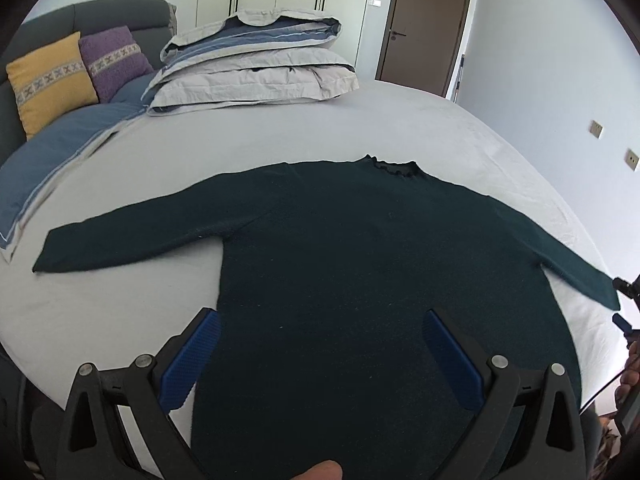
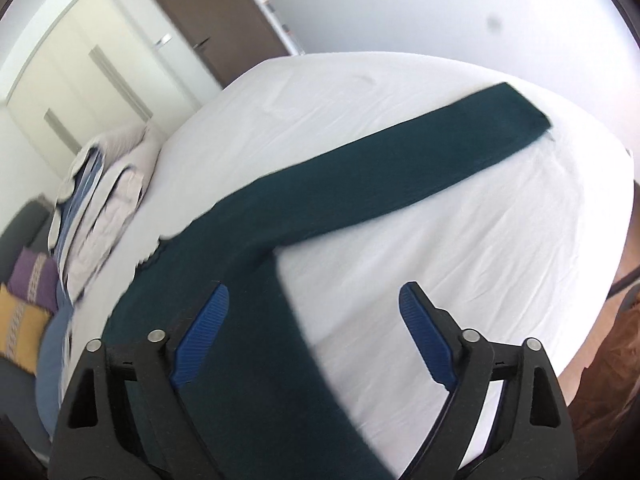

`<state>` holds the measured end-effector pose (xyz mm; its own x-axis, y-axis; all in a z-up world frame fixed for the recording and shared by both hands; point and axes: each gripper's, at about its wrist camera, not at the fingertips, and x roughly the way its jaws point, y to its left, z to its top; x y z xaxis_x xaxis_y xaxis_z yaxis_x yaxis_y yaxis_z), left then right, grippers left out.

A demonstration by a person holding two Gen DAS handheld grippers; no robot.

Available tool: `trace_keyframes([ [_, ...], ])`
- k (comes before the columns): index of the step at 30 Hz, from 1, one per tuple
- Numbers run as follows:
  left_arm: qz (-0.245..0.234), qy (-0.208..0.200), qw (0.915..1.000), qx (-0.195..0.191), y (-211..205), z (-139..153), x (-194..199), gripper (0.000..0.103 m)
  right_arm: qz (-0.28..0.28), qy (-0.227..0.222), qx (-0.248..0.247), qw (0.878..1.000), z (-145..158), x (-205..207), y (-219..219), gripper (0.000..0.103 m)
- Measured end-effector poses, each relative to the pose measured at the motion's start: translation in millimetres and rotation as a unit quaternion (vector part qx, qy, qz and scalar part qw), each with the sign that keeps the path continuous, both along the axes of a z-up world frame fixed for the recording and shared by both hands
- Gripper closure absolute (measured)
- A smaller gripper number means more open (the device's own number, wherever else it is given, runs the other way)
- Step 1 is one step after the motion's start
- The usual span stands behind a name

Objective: Fold small clothes
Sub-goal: 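Grasp the sweater sleeve cuff with the right gripper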

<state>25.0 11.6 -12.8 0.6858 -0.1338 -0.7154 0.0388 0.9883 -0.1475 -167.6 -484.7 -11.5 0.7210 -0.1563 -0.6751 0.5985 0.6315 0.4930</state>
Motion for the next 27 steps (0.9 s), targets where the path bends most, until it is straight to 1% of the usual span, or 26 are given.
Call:
trace_keyframes([
  [1,-0.004,-0.003,0.9999,-0.013,-0.4,0.5,2.9,0.0,-0.021,-0.005,0.011,1.0,-4.0,-5.4,-23.8,0.032],
  [3,-0.01,-0.011,0.999,-0.043,-1.1,1.7,9.0,0.0,-0.056,-0.017,0.04,0.997,-15.9,-14.2,-73.9,0.038],
  [5,-0.008,-0.008,0.9967,-0.08,-1.1,-0.3,16.5,0.0,-0.086,-0.033,0.065,0.994,-28.6,-21.2,-117.4,0.04],
  [6,-0.005,0.0,0.9961,-0.088,-2.4,-2.6,21.2,0.0,-0.1,-0.038,0.078,0.991,-35.9,-23.6,-138.1,0.04],
  [8,-0.012,0.028,0.996,-0.084,-7.6,-8.1,31.5,0.0,-0.128,-0.047,0.106,0.985,-52.0,-30.4,-171.6,0.04],
  [9,-0.015,0.041,0.9966,-0.07,-10.7,-10.4,36.3,0.0,-0.138,-0.054,0.121,0.981,-59.5,-31.4,-185.5,0.04],
  [10,-0.014,0.047,0.9972,-0.056,-13.1,-12.2,39.0,0.0,-0.148,-0.064,0.133,0.978,-66.6,-32.4,-198.5,0.04],
  [12,0.0,0.041,0.9985,-0.036,-14.1,-14.0,41.7,0.0,-0.157,-0.082,0.142,0.974,-74.0,-29.6,-215.5,0.04],
  [14,0.005,0.035,0.999,-0.028,-13.9,-15.5,44.6,0.0,-0.156,-0.08,0.131,0.976,-75.3,-19.3,-227.9,0.043],
  [15,0.005,0.039,0.9989,-0.025,-13.7,-17.3,47.4,0.0,-0.149,-0.074,0.126,0.978,-76.6,-11.3,-233.5,0.049],
  [16,0.003,0.044,0.9987,-0.027,-13.8,-19.7,49.9,0.0,-0.142,-0.067,0.124,0.98,-79.5,-2.4,-239.0,0.058],
  [17,-0.001,0.048,0.9983,-0.033,-13.8,-21.8,52.4,0.0,-0.137,-0.059,0.122,0.981,-83.2,5.7,-244.2,0.063],
  [19,-0.003,0.053,0.9974,-0.048,-11.3,-25.0,54.4,0.0,-0.135,-0.044,0.114,0.983,-89.7,19.2,-254.9,0.078],
  [20,-0.004,0.054,0.997,-0.056,-9.8,-25.8,54.8,0.0,-0.135,-0.037,0.106,0.984,-90.4,24.5,-257.9,0.083],
  [22,-0.01,0.056,0.9963,-0.065,-8.4,-27.7,56.7,0.0,-0.127,-0.029,0.084,0.988,-85.8,36.6,-258.4,0.094],
  [24,-0.016,0.061,0.9954,-0.072,-5.8,-29.9,59.4,0.0,-0.107,-0.025,0.053,0.993,-75.4,50.7,-249.4,0.096],
  [27,-0.02,0.067,0.9933,-0.091,-0.3,-33.6,64.5,0.003,-0.062,-0.02,0.007,0.998,-51.3,81.4,-229.3,0.096],
])
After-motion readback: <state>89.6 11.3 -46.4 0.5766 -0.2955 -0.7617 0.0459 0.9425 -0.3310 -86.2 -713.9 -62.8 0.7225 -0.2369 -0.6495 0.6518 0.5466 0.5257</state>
